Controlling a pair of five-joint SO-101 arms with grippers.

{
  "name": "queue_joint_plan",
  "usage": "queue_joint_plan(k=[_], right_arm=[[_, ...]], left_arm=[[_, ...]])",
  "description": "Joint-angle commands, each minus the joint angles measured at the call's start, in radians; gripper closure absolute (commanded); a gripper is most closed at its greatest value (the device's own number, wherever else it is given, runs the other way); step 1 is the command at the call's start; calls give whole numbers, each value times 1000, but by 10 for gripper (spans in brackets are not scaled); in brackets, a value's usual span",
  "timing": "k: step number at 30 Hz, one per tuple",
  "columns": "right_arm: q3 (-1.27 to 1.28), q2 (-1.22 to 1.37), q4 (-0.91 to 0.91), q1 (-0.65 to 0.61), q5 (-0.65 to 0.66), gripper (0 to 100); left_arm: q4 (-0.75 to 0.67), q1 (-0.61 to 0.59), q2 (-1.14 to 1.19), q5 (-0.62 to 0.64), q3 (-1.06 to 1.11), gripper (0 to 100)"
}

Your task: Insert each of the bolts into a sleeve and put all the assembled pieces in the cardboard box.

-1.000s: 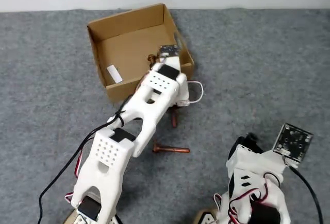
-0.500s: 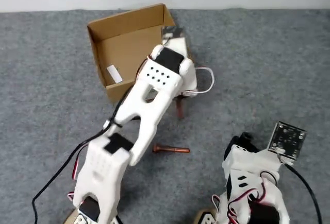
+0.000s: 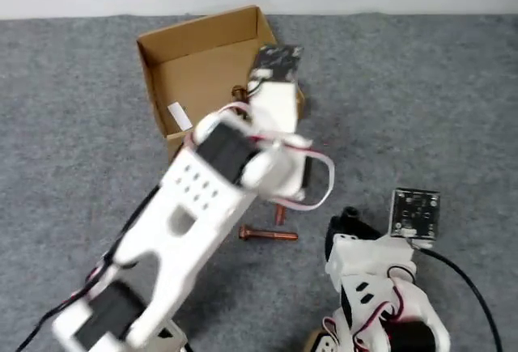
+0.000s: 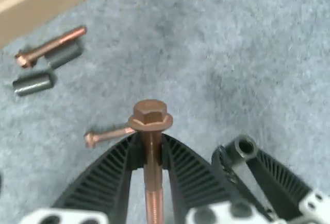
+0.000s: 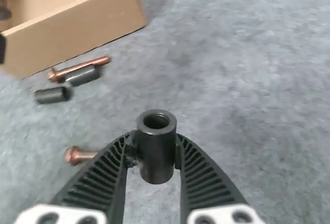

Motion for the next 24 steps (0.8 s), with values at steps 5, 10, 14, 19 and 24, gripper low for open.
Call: queue_joint_plan(k=[5, 10, 14, 19, 24], right_arm=[[-34, 1, -2, -140, 9, 991], [-34, 2, -4, -237, 11, 991], [-32, 5, -5, -288, 11, 991], [-32, 8, -5, -341, 11, 991], [-29, 12, -7, -386, 11, 991]], left_arm=[[-109, -6, -411, -26, 395, 996], [-158, -6, -594, -25, 584, 996], [-221, -29, -701, -25, 679, 996], [-365, -118, -830, -126, 774, 996], [-618, -141, -1008, -178, 944, 996]])
